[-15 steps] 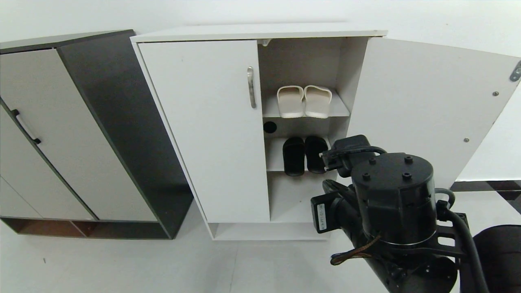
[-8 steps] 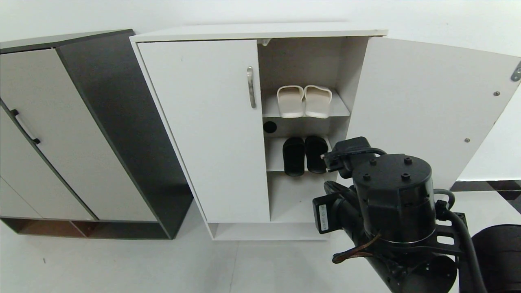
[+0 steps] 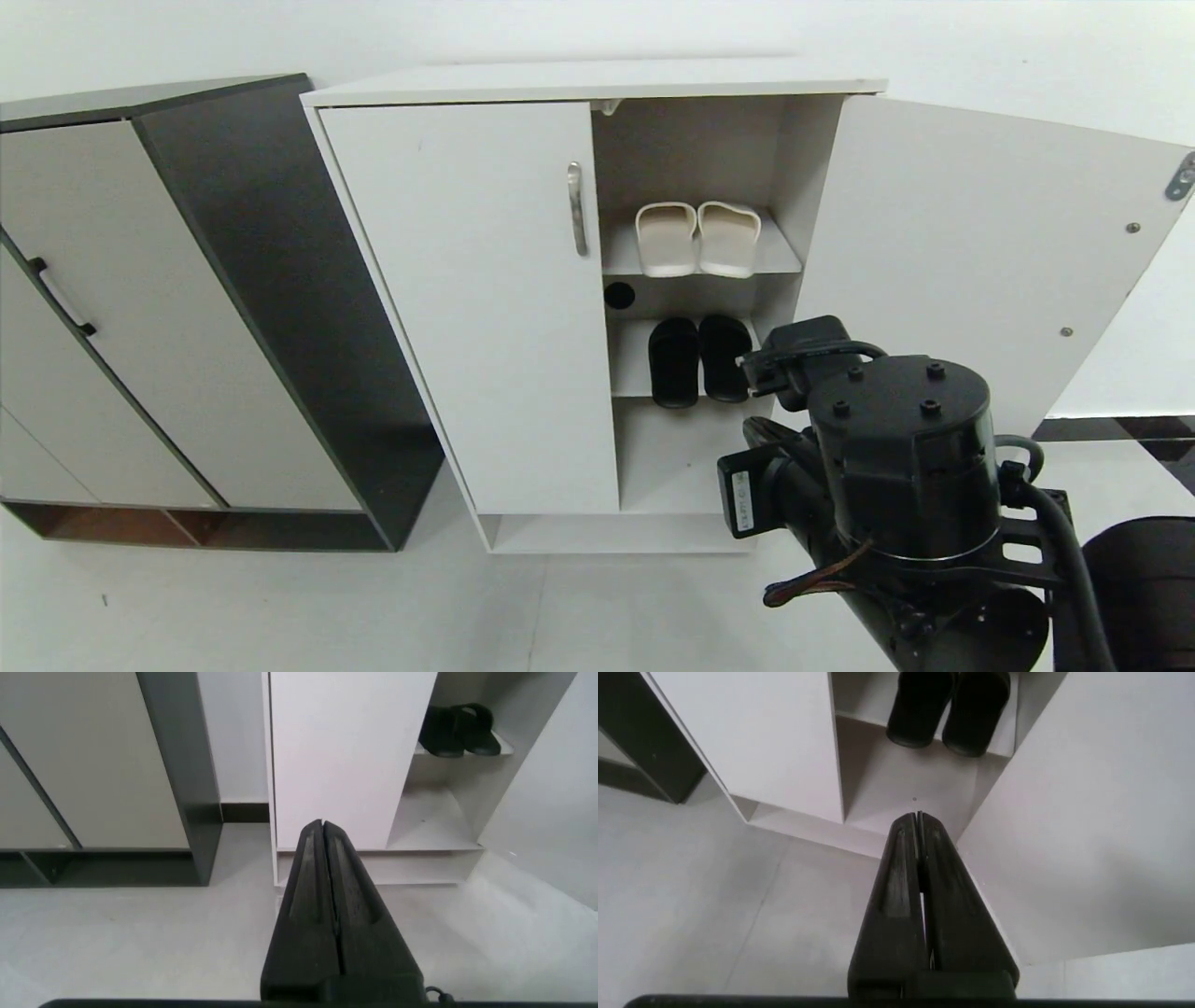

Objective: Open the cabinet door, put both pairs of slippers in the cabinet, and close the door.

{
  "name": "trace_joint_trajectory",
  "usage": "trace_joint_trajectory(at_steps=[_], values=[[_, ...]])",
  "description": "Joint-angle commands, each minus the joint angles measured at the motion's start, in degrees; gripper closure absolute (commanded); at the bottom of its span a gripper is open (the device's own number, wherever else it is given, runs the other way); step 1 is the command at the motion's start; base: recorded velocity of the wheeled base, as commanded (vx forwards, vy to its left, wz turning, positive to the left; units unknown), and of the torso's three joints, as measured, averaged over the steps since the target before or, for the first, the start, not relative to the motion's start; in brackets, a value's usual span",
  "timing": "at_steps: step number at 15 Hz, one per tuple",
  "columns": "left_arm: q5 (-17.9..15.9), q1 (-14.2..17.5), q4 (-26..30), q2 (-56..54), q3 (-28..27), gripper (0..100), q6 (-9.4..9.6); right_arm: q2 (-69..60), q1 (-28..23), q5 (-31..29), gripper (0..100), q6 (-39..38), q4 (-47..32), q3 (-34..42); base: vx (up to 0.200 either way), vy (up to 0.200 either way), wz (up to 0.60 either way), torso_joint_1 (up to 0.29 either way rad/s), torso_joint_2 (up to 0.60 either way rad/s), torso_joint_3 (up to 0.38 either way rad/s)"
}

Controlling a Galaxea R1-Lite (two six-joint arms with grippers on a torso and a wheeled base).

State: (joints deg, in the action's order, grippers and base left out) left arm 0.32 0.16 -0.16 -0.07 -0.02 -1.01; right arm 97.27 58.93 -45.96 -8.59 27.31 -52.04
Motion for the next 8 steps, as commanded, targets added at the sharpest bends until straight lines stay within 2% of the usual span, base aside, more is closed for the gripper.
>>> trace_joint_trajectory(at_steps=[1, 3, 8], values=[[-0.05, 0.02, 0.07, 0.07, 0.02, 100, -0.04, 0.03, -0.04, -0.01, 100, -0.02, -0.06, 0.01, 0.0, 0.0, 0.0, 0.007, -0.14, -0.32], [0.03, 0.02, 0.07, 0.07, 0.02, 100, -0.04, 0.03, 0.05, -0.01, 100, 0.07, -0.06, -0.08, 0.0, 0.0, 0.0, 0.051, -0.32, -0.364], [0.03, 0.02, 0.07, 0.07, 0.02, 100, -0.04, 0.03, -0.04, -0.01, 100, -0.02, -0.06, 0.01, 0.0, 0.0, 0.0, 0.083, -0.52, -0.356]])
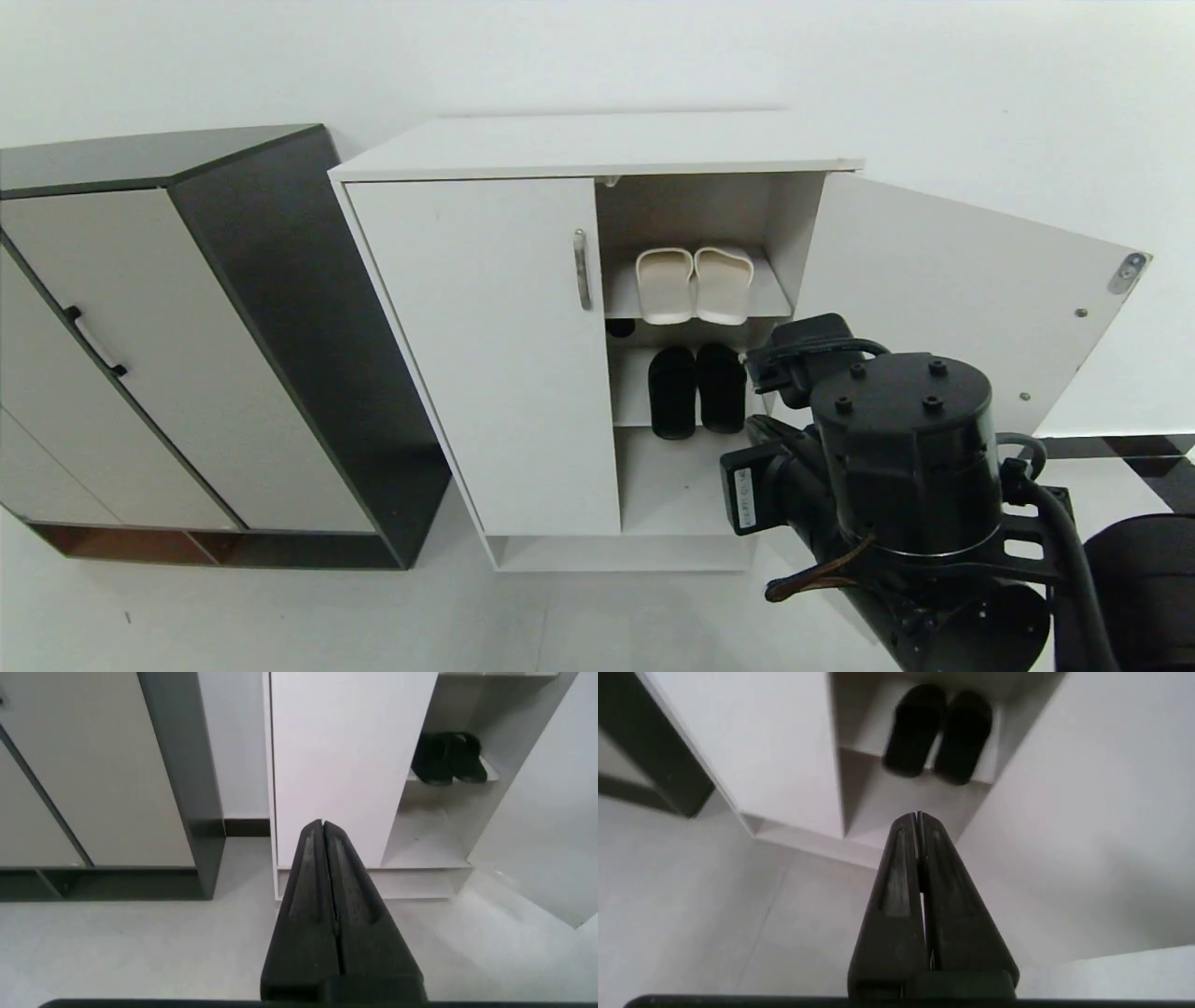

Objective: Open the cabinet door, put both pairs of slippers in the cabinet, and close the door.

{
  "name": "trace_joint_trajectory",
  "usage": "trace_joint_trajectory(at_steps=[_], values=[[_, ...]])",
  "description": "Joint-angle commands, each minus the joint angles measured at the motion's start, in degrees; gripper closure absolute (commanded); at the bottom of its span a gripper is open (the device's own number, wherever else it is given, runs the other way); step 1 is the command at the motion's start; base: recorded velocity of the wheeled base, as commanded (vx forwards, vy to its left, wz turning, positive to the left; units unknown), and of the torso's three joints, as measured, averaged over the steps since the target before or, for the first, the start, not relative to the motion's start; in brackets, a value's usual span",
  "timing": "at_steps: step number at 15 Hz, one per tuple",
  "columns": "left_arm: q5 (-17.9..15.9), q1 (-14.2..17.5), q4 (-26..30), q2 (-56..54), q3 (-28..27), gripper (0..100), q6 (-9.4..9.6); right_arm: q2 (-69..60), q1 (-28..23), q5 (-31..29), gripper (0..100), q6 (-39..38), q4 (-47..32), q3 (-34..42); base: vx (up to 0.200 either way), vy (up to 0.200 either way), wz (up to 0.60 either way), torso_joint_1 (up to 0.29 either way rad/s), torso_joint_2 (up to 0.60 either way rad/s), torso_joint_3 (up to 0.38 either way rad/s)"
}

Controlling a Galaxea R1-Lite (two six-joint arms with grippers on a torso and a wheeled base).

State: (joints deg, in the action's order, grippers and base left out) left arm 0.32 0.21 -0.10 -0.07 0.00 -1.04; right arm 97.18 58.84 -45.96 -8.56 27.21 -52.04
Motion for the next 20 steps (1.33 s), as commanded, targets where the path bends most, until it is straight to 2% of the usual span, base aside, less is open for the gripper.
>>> trace_joint_trajectory(at_steps=[1, 12, 20], values=[[0.03, -0.03, 0.01, 0.07, 0.0, 100, -0.02, 0.2, 0.04, -0.01, 100, 0.03, 0.04, 0.01, 0.0, 0.0, 0.0, 0.119, -0.47, -0.339], [0.03, -0.03, 0.01, 0.07, 0.0, 100, -0.02, 0.55, -0.31, 0.26, 100, 0.12, -0.14, -0.08, 0.0, 0.0, 0.0, 0.164, -0.48, -0.317], [0.03, -0.03, 0.01, 0.07, 0.0, 100, -0.02, 0.29, -0.31, 0.96, 100, 0.12, 0.04, 0.45, 0.0, 0.0, 0.0, 0.228, -0.54, -0.317]])
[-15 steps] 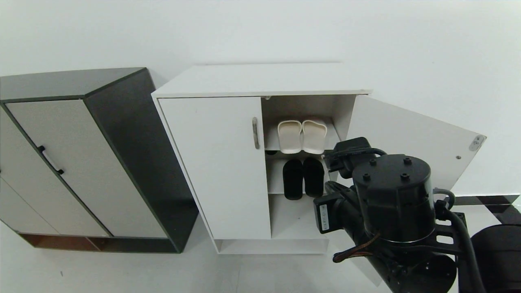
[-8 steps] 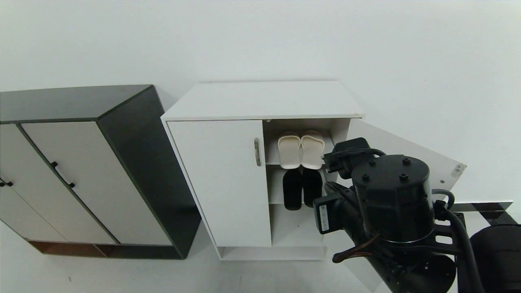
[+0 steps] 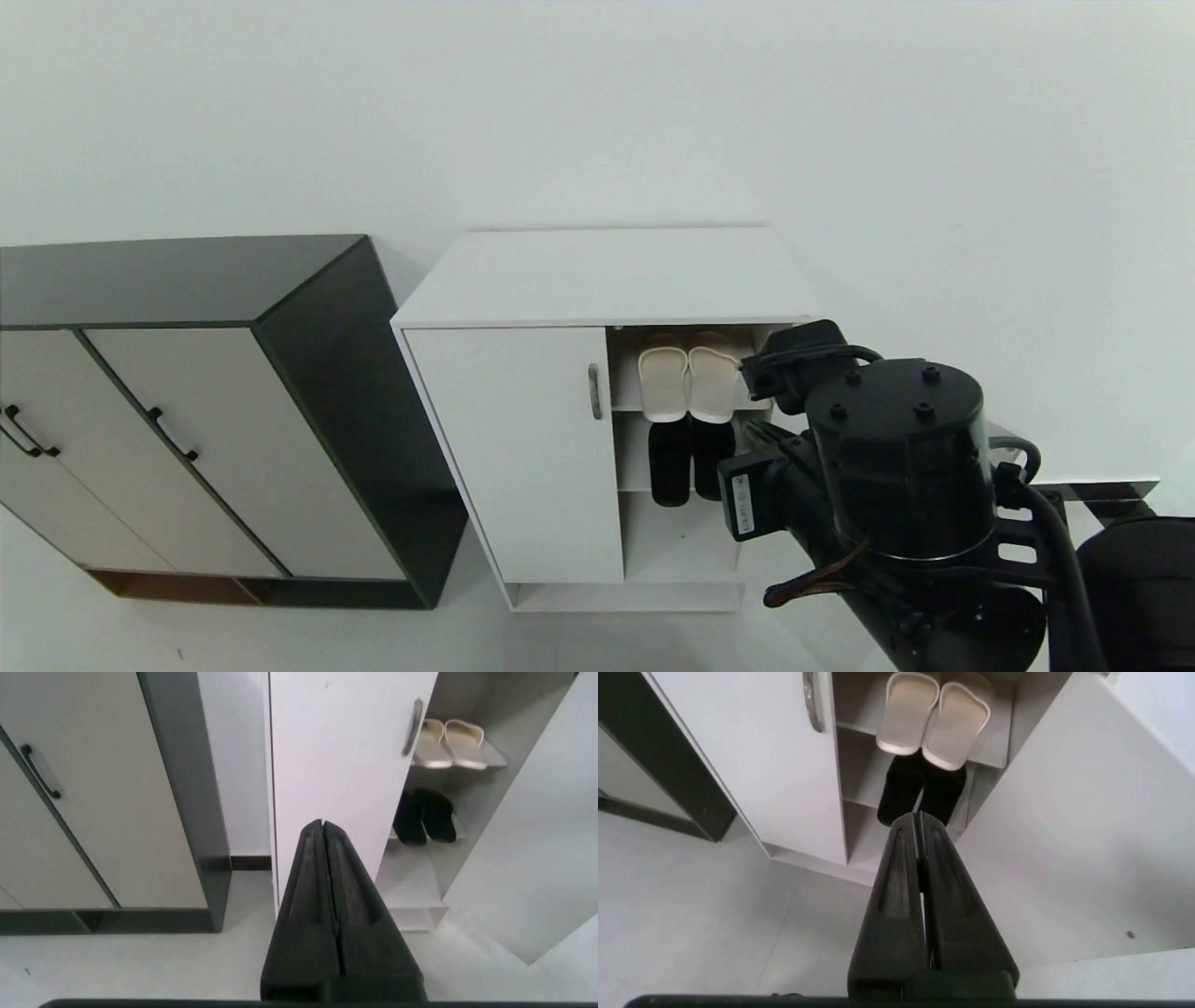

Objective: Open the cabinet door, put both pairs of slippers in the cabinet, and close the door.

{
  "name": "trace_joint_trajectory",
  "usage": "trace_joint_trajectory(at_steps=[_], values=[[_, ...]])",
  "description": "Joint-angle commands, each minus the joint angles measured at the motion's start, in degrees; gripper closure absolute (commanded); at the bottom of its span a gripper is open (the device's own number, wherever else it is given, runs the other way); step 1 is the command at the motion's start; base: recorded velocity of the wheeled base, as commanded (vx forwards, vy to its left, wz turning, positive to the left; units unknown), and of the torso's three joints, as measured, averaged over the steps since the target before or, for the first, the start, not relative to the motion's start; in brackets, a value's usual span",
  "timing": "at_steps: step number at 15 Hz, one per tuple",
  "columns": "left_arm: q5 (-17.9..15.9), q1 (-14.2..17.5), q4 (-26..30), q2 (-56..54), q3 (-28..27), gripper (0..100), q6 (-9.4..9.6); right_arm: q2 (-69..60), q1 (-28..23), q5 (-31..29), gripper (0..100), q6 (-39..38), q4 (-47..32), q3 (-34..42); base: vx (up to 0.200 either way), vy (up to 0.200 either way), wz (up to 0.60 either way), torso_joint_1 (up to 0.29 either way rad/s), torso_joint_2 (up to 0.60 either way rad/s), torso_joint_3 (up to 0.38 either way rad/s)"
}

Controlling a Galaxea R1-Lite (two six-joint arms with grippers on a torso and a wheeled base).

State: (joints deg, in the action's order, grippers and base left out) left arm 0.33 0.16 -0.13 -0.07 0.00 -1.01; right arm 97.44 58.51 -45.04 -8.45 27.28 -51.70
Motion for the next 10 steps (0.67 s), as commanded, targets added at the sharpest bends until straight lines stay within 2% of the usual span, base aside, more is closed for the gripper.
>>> trace_joint_trajectory(at_steps=[1, 6, 10], values=[[0.02, 0.02, 0.05, 0.07, 0.0, 100, -0.04, 0.03, 0.02, 0.04, 100, 0.1, -0.04, 0.11, 0.0, 0.0, 0.0, 0.168, -0.39, -0.222], [0.02, 0.02, 0.05, 0.07, 0.0, 100, -0.04, -0.06, 0.02, 0.13, 100, 0.27, -0.04, 0.81, 0.0, 0.0, 0.0, 0.038, -0.08, -0.044], [0.02, 0.02, 0.05, 0.07, 0.0, 100, -0.04, -0.06, -0.59, 1.89, 100, 0.45, -0.04, 0.9, 0.0, 0.0, -0.6, 0.0, 0.0, 0.005]])
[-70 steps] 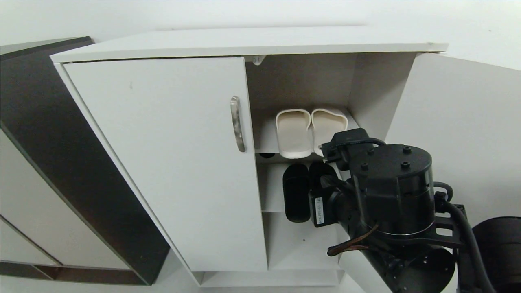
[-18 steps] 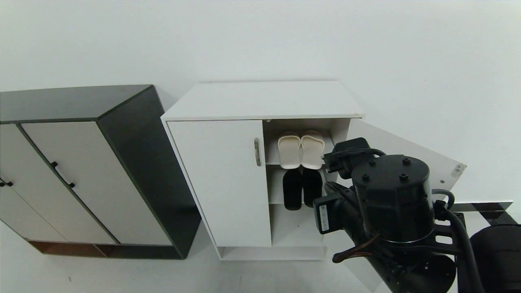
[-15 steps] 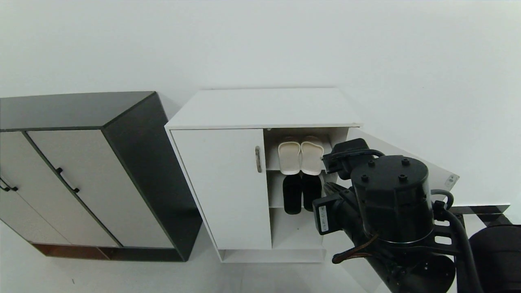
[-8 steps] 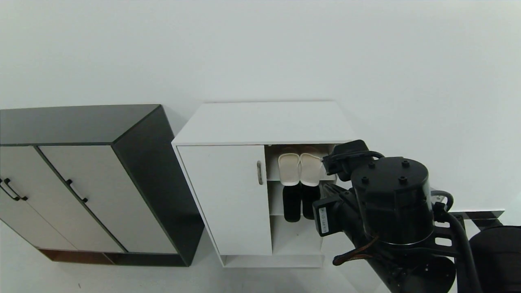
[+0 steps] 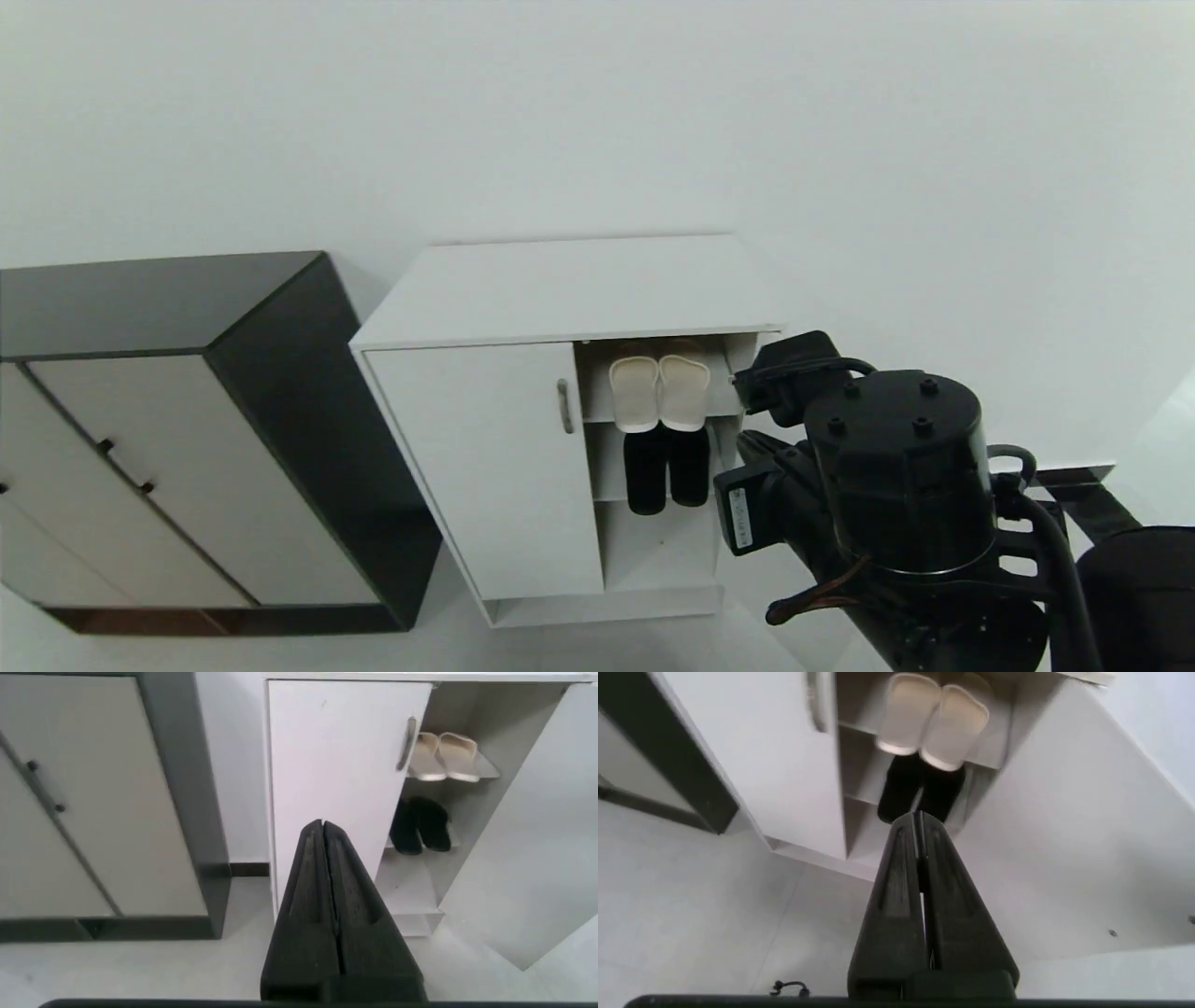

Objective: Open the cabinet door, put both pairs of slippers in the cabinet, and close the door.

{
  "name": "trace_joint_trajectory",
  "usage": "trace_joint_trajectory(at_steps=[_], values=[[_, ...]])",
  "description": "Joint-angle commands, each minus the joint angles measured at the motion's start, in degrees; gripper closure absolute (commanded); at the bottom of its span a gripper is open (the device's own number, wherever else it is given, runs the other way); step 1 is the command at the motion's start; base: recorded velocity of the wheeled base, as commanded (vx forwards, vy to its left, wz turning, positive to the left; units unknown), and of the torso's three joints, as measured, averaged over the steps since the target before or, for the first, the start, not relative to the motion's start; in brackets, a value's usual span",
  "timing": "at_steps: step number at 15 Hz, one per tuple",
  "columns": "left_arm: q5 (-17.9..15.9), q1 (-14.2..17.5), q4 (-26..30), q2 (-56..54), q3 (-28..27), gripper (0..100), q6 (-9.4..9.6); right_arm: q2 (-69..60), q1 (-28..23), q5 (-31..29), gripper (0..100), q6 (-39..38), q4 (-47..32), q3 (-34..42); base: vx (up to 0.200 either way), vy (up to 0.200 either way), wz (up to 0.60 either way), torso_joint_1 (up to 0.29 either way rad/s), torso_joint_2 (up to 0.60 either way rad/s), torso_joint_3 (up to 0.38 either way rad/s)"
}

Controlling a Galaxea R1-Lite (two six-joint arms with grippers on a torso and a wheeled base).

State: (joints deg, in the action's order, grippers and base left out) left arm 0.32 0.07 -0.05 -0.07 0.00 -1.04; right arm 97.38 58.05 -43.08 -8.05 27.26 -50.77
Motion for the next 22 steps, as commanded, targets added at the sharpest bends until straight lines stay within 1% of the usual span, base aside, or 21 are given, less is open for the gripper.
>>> trace_joint_trajectory(at_steps=[1, 4, 8, 10, 11, 12, 14, 17, 22], values=[[0.03, 0.1, -0.04, 0.07, 0.0, 100, -0.02, -0.08, -0.4, -0.07, 100, 0.05, -0.01, -0.03, 0.0, 0.0, -0.6, 0.027, 0.0, 0.002], [0.03, 0.1, -0.04, 0.07, 0.0, 100, -0.02, -0.08, -2.94, 0.1, 100, 0.84, 0.16, -0.29, 0.0, 0.0, -0.6, 0.007, 0.0, 0.002], [0.12, 0.1, -0.04, 0.07, 0.0, 100, -0.11, 0.36, -9.89, 6.69, 100, 1.37, 4.38, -0.55, 0.0, 0.0, 0.0, 0.0, 0.0, 0.0], [0.12, 0.1, -0.04, 0.07, 0.0, 100, -0.02, 0.8, -12.7, 9.24, 100, 1.1, 4.47, -1.7, 0.0, 0.0, 0.0, 0.0, 0.0, 0.0], [0.12, 0.1, -0.04, 0.07, 0.0, 100, -0.11, 1.32, -15.86, 12.58, 100, 0.14, 4.29, -3.1, 0.0, 0.0, 0.0, 0.0, 0.0, 0.0], [0.12, 0.1, -0.04, 0.07, 0.0, 100, -0.11, 1.76, -17.09, 13.02, 100, -0.39, 4.21, -3.81, 0.0, 0.0, 0.0, 0.0, 0.0, 0.0], [0.03, 0.1, -0.04, 0.07, 0.0, 100, -0.11, 4.31, -20.43, 13.55, 100, -4.0, 3.94, -7.59, -0.2, 0.0, 0.0, 0.007, 0.0, 0.0], [0.12, 0.1, -0.04, 0.07, 0.0, 100, -0.11, 7.12, -23.33, 13.81, 100, -4.17, 4.12, -9.52, -0.2, 0.0, 0.0, -0.003, 0.01, 0.001], [0.03, 0.1, -0.04, 0.07, 0.0, 100, -0.02, 11.25, -26.85, 15.84, 100, -4.35, 4.29, -13.65, 0.0, 0.0, 0.0, 0.0, 0.0, 0.0]])
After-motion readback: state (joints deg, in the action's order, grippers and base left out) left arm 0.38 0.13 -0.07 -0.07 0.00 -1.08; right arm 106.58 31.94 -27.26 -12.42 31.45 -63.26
